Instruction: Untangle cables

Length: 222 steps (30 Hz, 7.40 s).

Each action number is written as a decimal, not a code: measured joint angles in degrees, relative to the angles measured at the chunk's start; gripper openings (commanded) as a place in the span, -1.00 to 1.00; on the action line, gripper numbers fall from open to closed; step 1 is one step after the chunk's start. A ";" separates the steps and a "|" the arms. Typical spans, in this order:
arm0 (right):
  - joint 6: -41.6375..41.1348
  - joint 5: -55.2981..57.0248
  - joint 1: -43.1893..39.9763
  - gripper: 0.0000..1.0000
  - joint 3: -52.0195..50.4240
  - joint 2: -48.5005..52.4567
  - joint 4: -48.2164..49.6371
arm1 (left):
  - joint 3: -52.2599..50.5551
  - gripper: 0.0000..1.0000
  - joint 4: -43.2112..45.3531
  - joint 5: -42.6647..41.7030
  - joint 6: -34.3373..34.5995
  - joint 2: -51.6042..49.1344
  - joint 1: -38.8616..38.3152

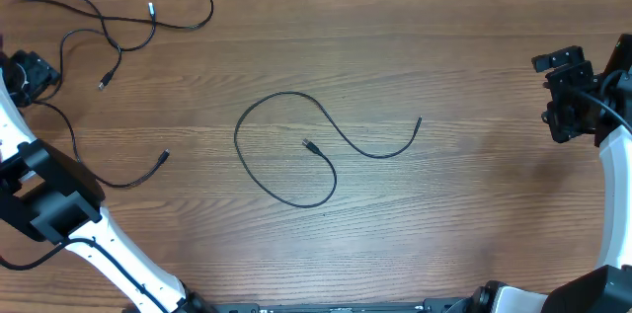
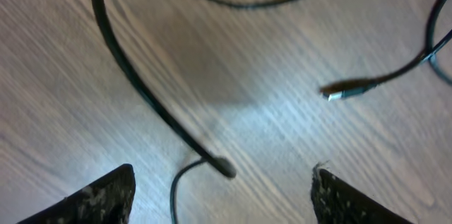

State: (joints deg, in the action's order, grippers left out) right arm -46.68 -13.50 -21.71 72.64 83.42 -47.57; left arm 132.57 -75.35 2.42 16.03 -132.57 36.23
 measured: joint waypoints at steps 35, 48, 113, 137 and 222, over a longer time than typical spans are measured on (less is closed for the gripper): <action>0.02 0.00 0.00 1.00 0.00 0.00 0.00 | -11.56 -0.73 20.76 -34.82 34.29 -0.74 10.73; 0.02 0.02 0.00 1.00 0.00 0.00 0.02 | -11.45 1.00 21.16 -38.82 25.27 -0.74 14.29; 0.02 0.00 0.00 1.00 0.00 0.00 0.00 | -33.44 -0.70 13.53 -6.95 32.09 3.17 -9.51; 0.04 -0.04 0.00 1.00 0.00 0.00 0.02 | -27.96 0.86 20.72 -25.00 32.22 3.17 -4.50; 0.00 0.00 0.00 1.00 0.00 0.00 0.00 | -23.52 -0.92 37.92 -7.74 -17.84 -4.46 -8.48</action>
State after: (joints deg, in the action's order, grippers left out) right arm -46.68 -13.50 -21.71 72.64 83.42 -47.57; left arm 109.06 -37.43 -5.32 -1.80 -137.03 27.75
